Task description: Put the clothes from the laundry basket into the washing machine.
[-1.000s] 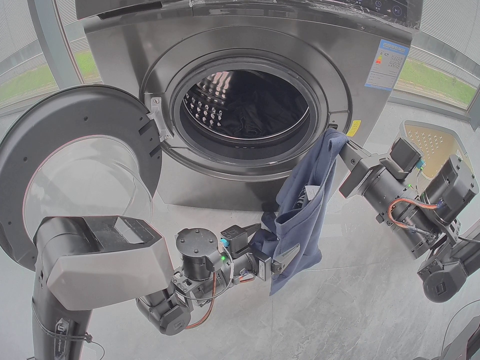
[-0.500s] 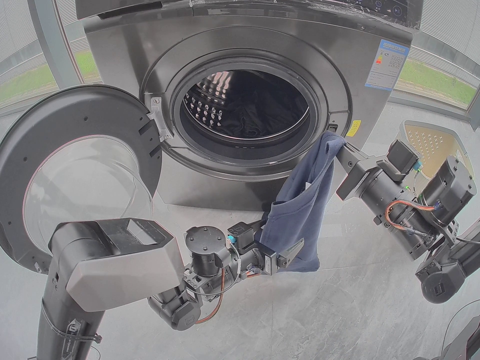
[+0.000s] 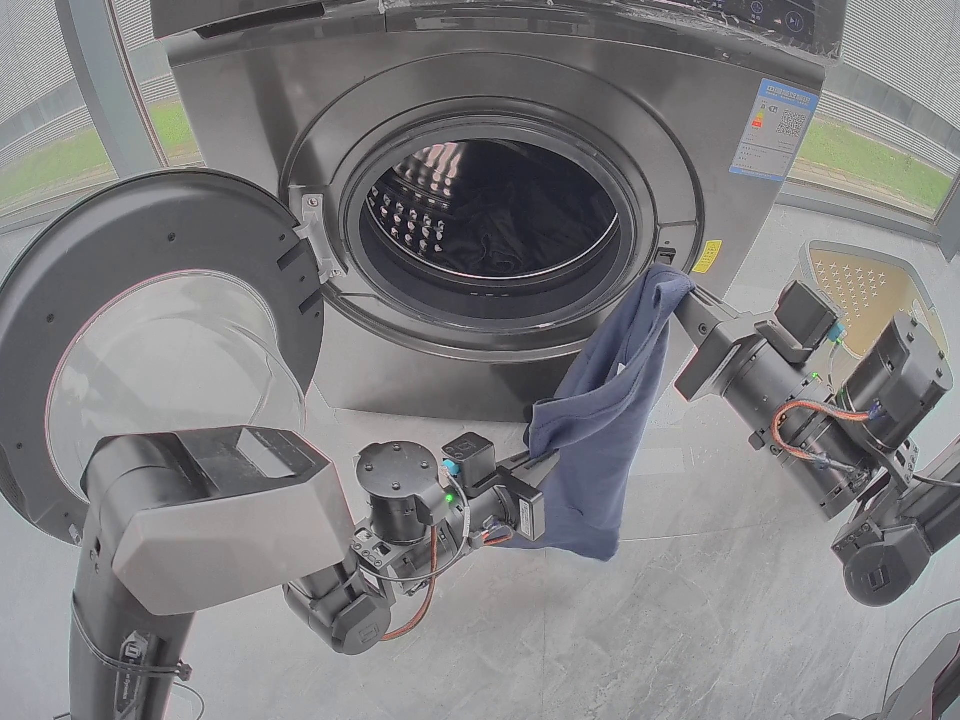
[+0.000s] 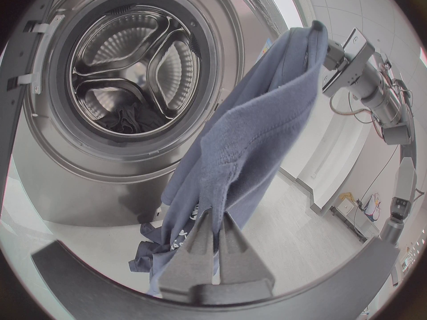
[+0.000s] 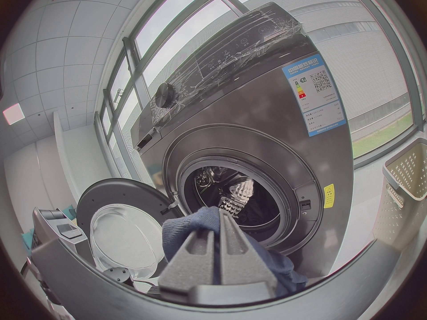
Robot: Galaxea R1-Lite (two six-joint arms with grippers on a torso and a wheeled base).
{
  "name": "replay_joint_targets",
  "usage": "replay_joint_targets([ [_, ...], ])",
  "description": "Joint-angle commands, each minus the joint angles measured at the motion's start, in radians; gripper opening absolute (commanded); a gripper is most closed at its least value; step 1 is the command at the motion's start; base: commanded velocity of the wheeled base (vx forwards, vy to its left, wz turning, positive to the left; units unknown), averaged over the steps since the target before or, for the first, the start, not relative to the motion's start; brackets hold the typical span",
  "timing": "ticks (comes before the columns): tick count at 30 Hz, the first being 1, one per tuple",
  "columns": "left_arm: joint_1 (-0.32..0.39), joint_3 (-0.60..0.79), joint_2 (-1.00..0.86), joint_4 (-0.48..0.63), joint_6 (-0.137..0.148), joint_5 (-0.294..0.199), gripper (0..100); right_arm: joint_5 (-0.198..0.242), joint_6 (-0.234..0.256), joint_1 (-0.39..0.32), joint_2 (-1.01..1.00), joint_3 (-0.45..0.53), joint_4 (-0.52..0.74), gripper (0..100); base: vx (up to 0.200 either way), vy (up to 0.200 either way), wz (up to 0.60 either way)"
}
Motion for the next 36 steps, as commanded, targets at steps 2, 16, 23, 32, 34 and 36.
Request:
replay_joint_targets([
  [2,0.014,0.088,-0.153,-0.001,0.001,0.001,0,-0.013,0.0,-0.018,0.008,0.003,0.0,0,0.0,0.0,0.0],
  [16,0.208,0.331,-0.564,-0.001,-0.005,0.043,0,-0.02,0.0,-0.033,0.025,-0.006,0.0,0,0.0,0.0,0.0],
  [23,0.221,0.373,-0.667,0.001,-0.005,0.041,0,-0.032,0.001,-0.029,0.023,-0.013,0.0,0,0.0,0.0,0.0],
  [32,0.248,0.336,-0.68,-0.001,-0.006,0.043,0,-0.031,0.001,-0.022,0.018,-0.02,-0.002,0,0.0,0.0,0.0],
  [34,0.248,0.335,-0.686,-0.001,-0.006,0.043,0,-0.031,0.001,-0.022,0.015,-0.022,0.0,0,0.0,0.0,0.0],
  [36,0.246,0.335,-0.696,0.001,-0.005,0.043,0,-0.031,0.0,-0.022,0.014,-0.022,-0.002,0,0.0,0.0,0.0],
])
